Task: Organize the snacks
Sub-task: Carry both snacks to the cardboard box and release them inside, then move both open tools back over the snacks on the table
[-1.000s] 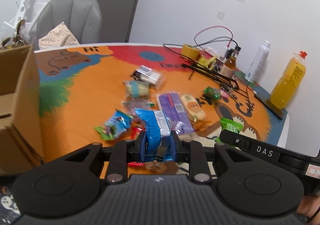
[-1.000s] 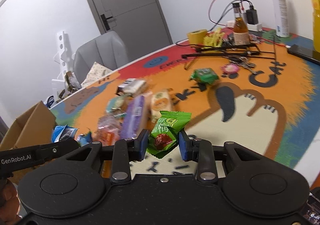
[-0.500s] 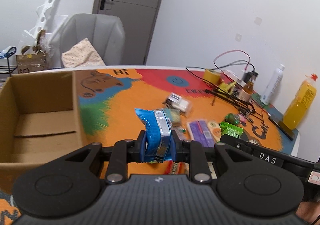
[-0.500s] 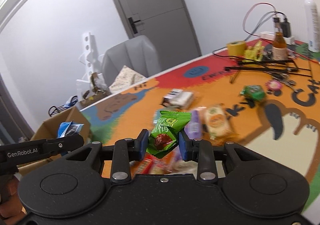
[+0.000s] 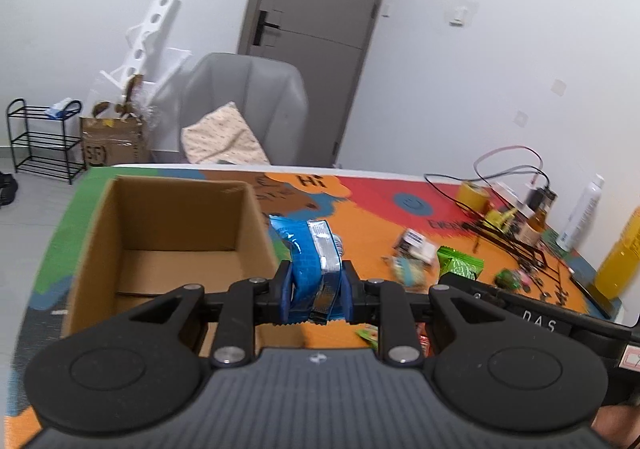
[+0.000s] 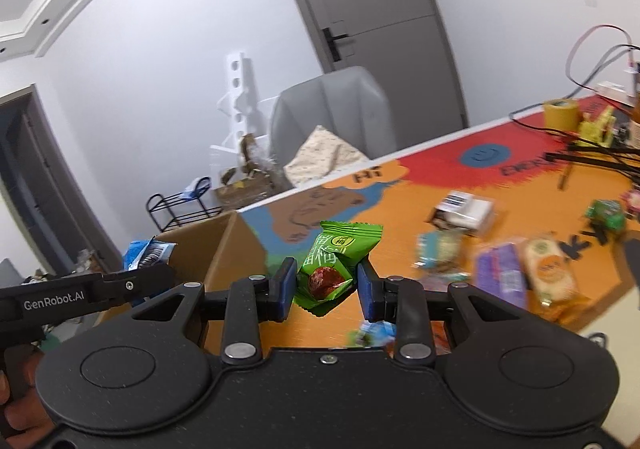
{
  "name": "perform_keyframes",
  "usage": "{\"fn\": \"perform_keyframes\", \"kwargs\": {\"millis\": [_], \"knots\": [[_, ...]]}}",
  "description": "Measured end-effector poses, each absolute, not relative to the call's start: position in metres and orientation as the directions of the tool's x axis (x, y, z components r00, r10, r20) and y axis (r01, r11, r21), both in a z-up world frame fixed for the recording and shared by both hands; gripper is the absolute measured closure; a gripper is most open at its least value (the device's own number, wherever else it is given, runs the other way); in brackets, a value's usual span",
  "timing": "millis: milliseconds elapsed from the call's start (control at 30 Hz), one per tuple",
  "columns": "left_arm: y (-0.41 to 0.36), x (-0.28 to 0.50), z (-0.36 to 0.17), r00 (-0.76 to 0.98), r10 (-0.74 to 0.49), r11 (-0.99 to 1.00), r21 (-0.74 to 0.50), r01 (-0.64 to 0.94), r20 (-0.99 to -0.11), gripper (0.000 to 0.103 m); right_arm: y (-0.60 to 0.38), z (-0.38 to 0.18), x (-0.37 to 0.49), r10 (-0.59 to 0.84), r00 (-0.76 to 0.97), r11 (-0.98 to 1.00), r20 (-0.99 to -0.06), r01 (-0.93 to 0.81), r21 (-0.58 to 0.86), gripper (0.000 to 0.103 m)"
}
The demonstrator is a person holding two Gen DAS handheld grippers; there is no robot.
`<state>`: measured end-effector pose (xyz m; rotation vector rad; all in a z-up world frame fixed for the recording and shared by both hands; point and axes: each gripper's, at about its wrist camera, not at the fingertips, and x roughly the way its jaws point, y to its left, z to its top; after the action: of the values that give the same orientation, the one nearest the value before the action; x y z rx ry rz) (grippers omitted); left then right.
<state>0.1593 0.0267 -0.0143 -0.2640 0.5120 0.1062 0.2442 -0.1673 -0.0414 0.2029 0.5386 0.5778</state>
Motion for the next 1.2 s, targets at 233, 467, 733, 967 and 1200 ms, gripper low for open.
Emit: {"fn": "perform_keyframes", "kwargs": {"millis": [233, 467, 733, 967, 1200], "knots": [[0.057, 0.149, -0.008, 0.865, 0.104, 0.946, -0.22, -0.238, -0.49, 0.08, -0.134, -0.034, 0.245, 0.623, 0.656, 0.782, -0.425, -0.53, 0.328, 0.072], [0.087, 0.148, -0.013, 0.851, 0.16, 0.919, -0.238, -0.313, -0.5, 0.079, -0.104, -0.032, 0.247, 0.649, 0.622, 0.759, -0.437, -0.562, 0.328, 0.072], [0.113, 0.144, -0.014, 0.829, 0.227, 0.886, -0.245, -0.394, -0.512, 0.073, -0.077, -0.028, 0.247, 0.68, 0.587, 0.73, -0.439, -0.597, 0.332, 0.072], [0.123, 0.13, -0.012, 0.823, 0.247, 0.873, -0.251, -0.418, -0.511, 0.062, -0.055, -0.026, 0.251, 0.719, 0.536, 0.69, -0.441, -0.621, 0.371, 0.071], [0.125, 0.124, -0.013, 0.816, 0.258, 0.867, -0.247, -0.432, -0.517, 0.034, -0.063, -0.025, 0.249, 0.707, 0.56, 0.706, -0.432, -0.597, 0.381, 0.05]]}}
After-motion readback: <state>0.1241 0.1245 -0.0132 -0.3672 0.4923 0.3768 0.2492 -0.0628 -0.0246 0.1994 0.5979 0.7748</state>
